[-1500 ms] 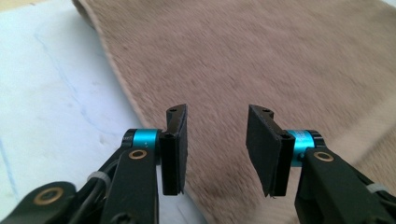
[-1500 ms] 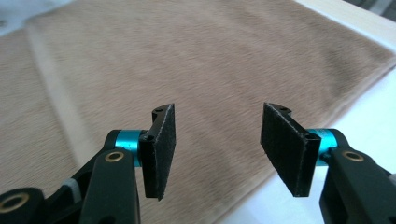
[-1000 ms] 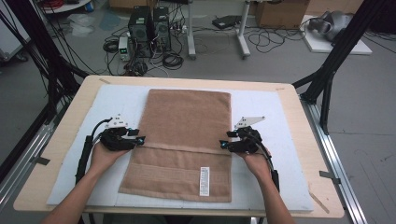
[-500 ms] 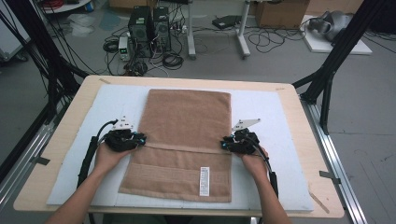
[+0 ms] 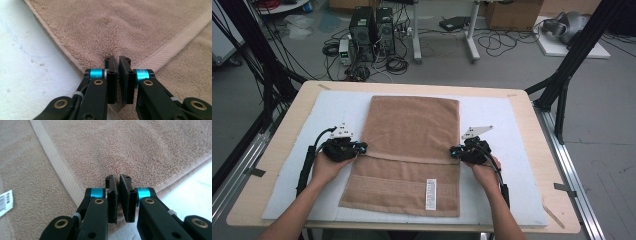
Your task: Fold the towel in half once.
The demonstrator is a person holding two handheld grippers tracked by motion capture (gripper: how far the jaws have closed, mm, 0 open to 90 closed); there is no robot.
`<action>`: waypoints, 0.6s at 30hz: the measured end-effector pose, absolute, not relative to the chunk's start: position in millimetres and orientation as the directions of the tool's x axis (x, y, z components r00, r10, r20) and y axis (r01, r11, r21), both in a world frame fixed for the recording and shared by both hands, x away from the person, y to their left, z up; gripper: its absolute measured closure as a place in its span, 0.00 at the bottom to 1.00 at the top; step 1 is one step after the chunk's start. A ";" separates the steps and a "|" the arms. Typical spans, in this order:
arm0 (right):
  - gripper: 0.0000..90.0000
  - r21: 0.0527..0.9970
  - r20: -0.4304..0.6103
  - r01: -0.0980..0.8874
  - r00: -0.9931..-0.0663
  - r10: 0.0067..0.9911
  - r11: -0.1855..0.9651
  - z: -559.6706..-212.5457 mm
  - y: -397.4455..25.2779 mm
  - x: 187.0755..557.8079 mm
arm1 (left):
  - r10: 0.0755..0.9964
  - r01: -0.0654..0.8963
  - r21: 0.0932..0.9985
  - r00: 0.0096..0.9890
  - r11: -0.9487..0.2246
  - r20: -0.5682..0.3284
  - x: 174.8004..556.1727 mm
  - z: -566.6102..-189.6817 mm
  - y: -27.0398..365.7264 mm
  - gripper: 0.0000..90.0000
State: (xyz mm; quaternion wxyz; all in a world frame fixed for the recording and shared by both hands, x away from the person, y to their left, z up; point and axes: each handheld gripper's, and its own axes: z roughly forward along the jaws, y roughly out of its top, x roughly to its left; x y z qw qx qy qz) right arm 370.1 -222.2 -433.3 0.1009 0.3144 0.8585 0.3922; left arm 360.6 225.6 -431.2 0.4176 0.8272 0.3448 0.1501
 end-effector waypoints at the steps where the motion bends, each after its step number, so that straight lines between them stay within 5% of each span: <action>1: 0.94 0.739 0.080 0.464 -0.780 0.621 0.488 -432.3 -222.6 369.5 | 0.695 0.444 0.798 0.718 -0.409 -0.043 359.5 -429.7 226.6 0.94; 18: 0.95 0.784 0.071 0.408 -0.807 0.586 0.467 -403.1 -228.0 355.7 | 0.675 0.408 0.833 0.736 -0.374 -0.057 341.5 -407.6 234.8 0.94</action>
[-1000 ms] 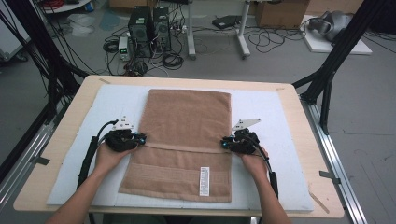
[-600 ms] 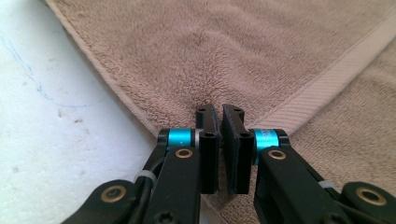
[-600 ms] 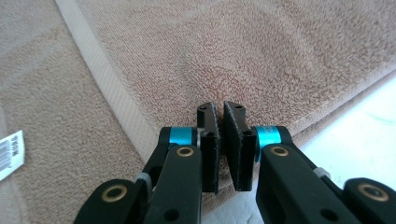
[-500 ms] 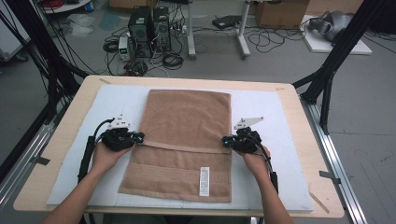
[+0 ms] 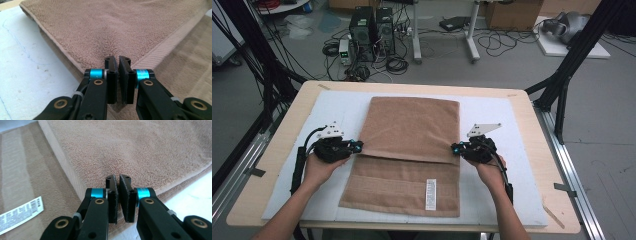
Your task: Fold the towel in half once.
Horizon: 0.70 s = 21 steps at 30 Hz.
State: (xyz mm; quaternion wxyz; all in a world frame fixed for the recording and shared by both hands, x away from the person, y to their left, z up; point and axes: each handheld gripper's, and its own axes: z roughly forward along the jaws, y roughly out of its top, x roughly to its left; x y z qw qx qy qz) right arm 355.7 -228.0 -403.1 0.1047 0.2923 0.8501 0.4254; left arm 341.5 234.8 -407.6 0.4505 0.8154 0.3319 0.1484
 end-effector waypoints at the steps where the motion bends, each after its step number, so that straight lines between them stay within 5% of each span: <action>1: 0.95 0.786 0.070 0.406 -0.808 0.584 0.467 -402.0 -228.2 354.8 | 0.673 0.405 0.832 0.738 -0.378 -0.054 339.8 -406.4 234.5 0.94; 21: 0.95 0.795 0.089 0.368 -0.857 0.508 0.482 -387.0 -233.3 320.1 | 0.651 0.379 0.847 0.757 -0.374 -0.052 299.5 -398.6 240.3 0.94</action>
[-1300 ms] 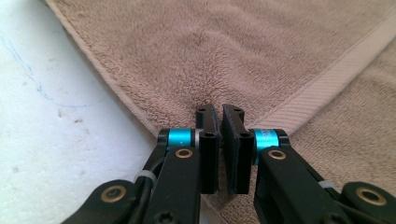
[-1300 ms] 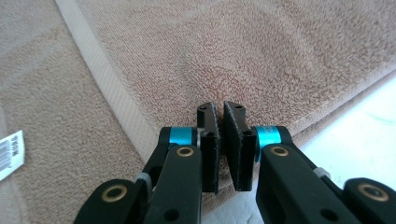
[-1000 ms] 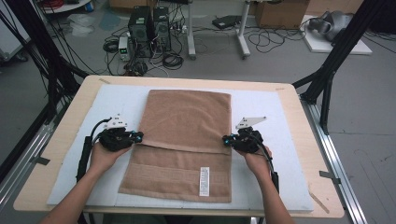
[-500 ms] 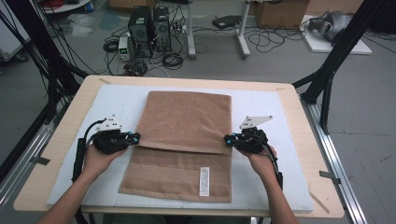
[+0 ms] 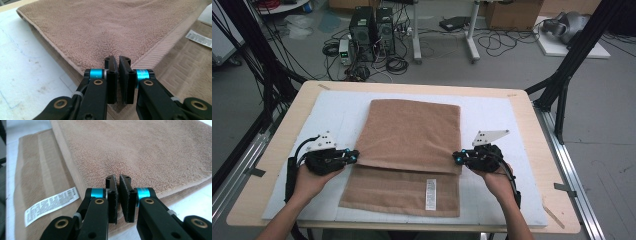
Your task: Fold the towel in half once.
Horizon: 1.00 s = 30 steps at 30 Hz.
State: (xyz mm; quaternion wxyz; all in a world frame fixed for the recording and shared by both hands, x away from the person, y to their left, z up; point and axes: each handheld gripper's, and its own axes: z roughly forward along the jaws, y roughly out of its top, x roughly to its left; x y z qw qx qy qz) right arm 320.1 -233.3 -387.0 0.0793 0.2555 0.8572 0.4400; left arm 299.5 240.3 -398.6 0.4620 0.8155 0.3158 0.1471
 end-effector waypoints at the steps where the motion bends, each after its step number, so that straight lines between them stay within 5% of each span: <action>1: 0.95 0.795 0.091 0.369 -0.858 0.506 0.482 -387.1 -233.5 318.2 | 0.649 0.377 0.847 0.759 -0.375 -0.051 297.5 -398.9 240.6 0.94; 30: 0.95 0.803 0.078 0.324 -0.889 0.451 0.500 -385.3 -232.5 275.9 | 0.639 0.359 0.859 0.767 -0.366 -0.049 240.6 -402.4 242.4 0.94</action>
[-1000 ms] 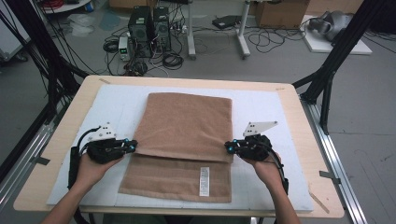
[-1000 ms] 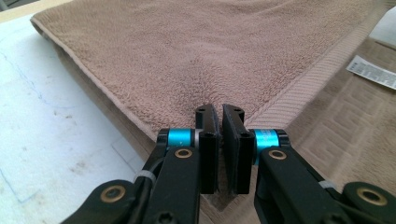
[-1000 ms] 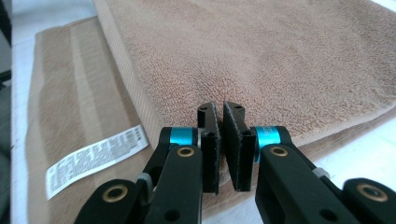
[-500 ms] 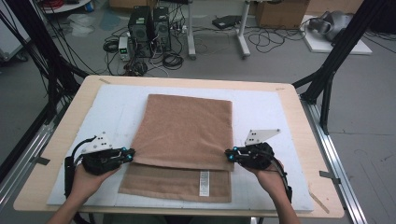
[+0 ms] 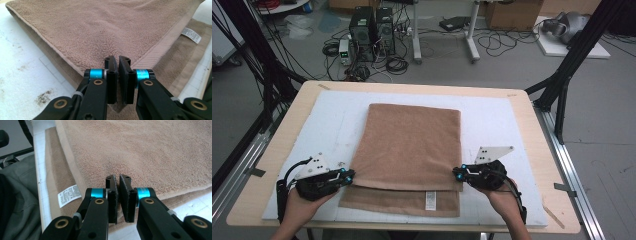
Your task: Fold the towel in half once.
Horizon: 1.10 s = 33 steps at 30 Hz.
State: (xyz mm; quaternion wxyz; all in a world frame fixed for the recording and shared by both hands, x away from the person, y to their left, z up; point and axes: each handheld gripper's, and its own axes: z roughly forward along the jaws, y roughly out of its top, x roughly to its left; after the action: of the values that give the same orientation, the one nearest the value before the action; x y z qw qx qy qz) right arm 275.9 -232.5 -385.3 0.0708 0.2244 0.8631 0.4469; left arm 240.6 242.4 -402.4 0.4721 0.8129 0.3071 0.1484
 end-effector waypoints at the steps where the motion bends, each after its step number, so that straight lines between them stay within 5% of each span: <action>1: 0.95 0.806 0.079 0.321 -0.891 0.447 0.497 -384.7 -232.5 274.6 | 0.640 0.360 0.860 0.767 -0.361 -0.052 239.3 -402.0 242.7 0.94; 16: 0.94 0.832 0.049 0.253 -0.920 0.390 0.493 -370.9 -232.5 250.5 | 0.606 0.330 0.874 0.794 -0.357 -0.052 214.7 -390.9 249.3 0.94; 21: 0.78 0.856 0.102 0.266 -0.928 0.359 0.444 -373.3 -240.9 254.5 | 0.616 0.333 0.874 0.786 -0.353 -0.051 216.1 -391.1 251.1 0.69; 33: 0.69 0.803 0.093 0.316 -0.903 0.419 0.506 -402.0 -221.7 283.3 | 0.641 0.364 0.854 0.766 -0.373 -0.047 252.8 -416.1 234.8 0.64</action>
State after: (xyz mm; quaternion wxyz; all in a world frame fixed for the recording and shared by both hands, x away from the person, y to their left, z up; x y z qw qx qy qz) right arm 283.3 -221.7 -402.0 0.0567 0.2122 0.8658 0.4496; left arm 252.8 234.8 -416.1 0.4676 0.8150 0.3083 0.1484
